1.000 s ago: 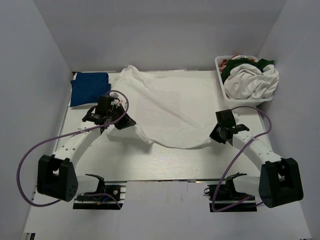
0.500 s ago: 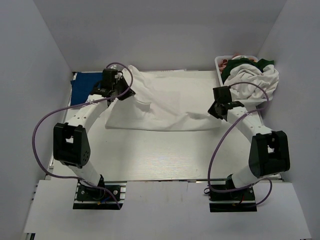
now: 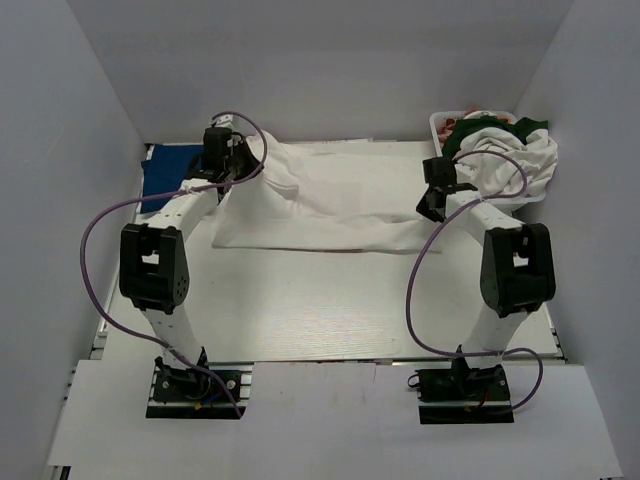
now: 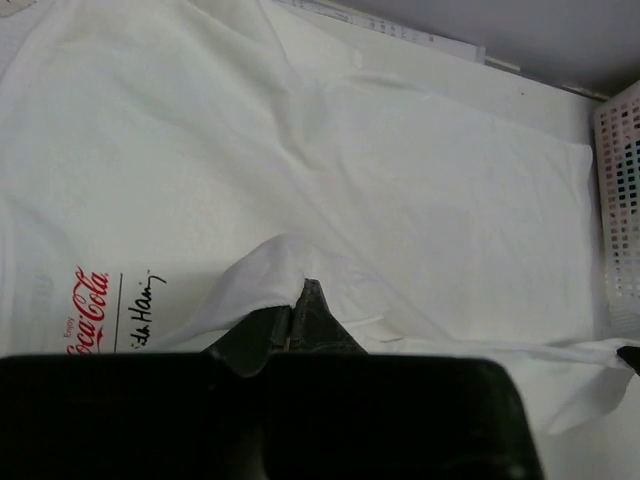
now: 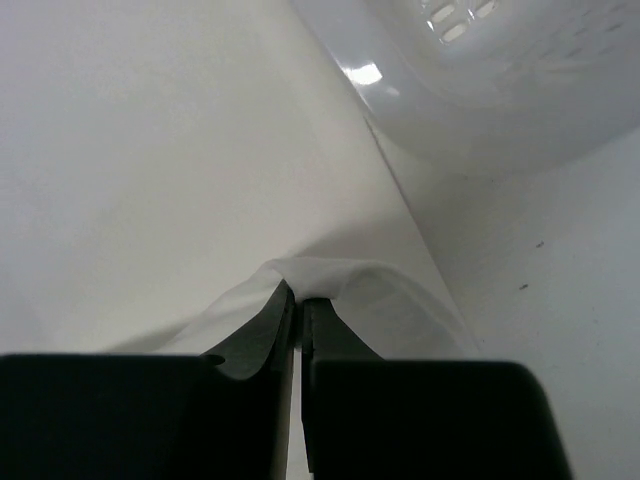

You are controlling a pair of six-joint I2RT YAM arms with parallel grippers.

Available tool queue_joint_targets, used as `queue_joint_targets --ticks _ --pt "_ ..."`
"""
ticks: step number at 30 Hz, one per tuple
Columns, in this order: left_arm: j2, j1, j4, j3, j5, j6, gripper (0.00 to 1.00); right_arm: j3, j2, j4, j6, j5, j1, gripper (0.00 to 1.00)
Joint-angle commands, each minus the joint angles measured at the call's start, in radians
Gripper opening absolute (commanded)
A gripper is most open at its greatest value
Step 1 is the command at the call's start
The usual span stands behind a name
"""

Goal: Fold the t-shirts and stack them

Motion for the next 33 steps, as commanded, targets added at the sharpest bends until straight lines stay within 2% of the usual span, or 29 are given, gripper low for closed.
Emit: queue_joint_targets --ticks 1,2,3,4,5,6,7,8,11,12,13,14,17,20,21,26,29,32,33 --pt "0.031 0.016 0.053 0.106 -0.037 0.038 0.00 0.098 0.063 -0.017 -0.012 0.041 -0.015 0.00" --pt "0.056 0.025 0.031 0.135 -0.037 0.038 0.00 0.116 0.069 -0.016 -0.015 0.044 -0.013 0.03" --pt "0.112 0.025 0.005 0.168 -0.037 0.038 0.07 0.122 0.077 -0.020 -0.020 0.056 -0.013 0.22" --pt "0.141 0.034 -0.045 0.233 -0.037 0.047 0.18 0.148 0.095 -0.028 -0.025 0.059 -0.013 0.33" --pt "0.171 0.035 -0.061 0.263 -0.037 0.047 0.56 0.155 0.097 -0.031 -0.031 0.059 -0.015 0.46" --pt "0.224 0.035 -0.075 0.287 -0.037 0.047 0.63 0.161 0.103 -0.034 -0.037 0.062 -0.012 0.61" --pt "0.252 0.035 -0.087 0.341 -0.037 0.056 0.74 0.178 0.103 -0.037 -0.038 0.058 -0.012 0.66" --pt "0.281 0.035 -0.134 0.376 -0.037 0.056 0.92 0.178 0.100 -0.036 -0.054 0.059 -0.007 0.70" --pt "0.367 0.044 -0.278 0.528 -0.046 0.047 0.95 0.185 0.074 -0.053 -0.072 0.081 0.005 0.80" --pt "0.367 0.053 -0.302 0.550 -0.046 0.047 1.00 0.182 0.069 -0.062 -0.075 0.066 0.013 0.82" --pt "0.367 0.053 -0.314 0.550 -0.046 0.047 1.00 0.178 0.060 -0.057 -0.080 0.050 0.016 0.90" --pt "0.354 0.053 -0.314 0.533 -0.046 0.037 1.00 0.164 0.034 -0.053 -0.100 0.035 0.020 0.90" --pt "0.253 0.053 -0.287 0.382 -0.046 0.004 1.00 0.092 -0.014 -0.017 -0.124 0.006 0.063 0.90" --pt "0.145 0.044 -0.177 0.129 -0.046 -0.026 1.00 0.031 -0.020 0.048 -0.135 -0.080 0.091 0.90" --pt "0.128 0.044 -0.159 0.090 -0.046 -0.026 1.00 0.029 0.001 0.058 -0.138 -0.097 0.093 0.90" --pt "0.143 0.044 -0.150 -0.024 0.003 -0.059 1.00 0.052 0.101 0.065 -0.106 -0.158 0.109 0.90" --pt "0.175 0.035 -0.224 -0.033 0.003 -0.059 1.00 0.063 0.170 0.050 -0.086 -0.198 0.105 0.90" --pt "0.188 0.025 -0.267 -0.111 0.038 -0.059 1.00 0.029 0.176 0.015 -0.075 -0.209 0.109 0.90" --pt "0.171 0.025 -0.267 -0.145 0.051 -0.071 1.00 -0.038 0.158 0.004 -0.062 -0.211 0.112 0.90"
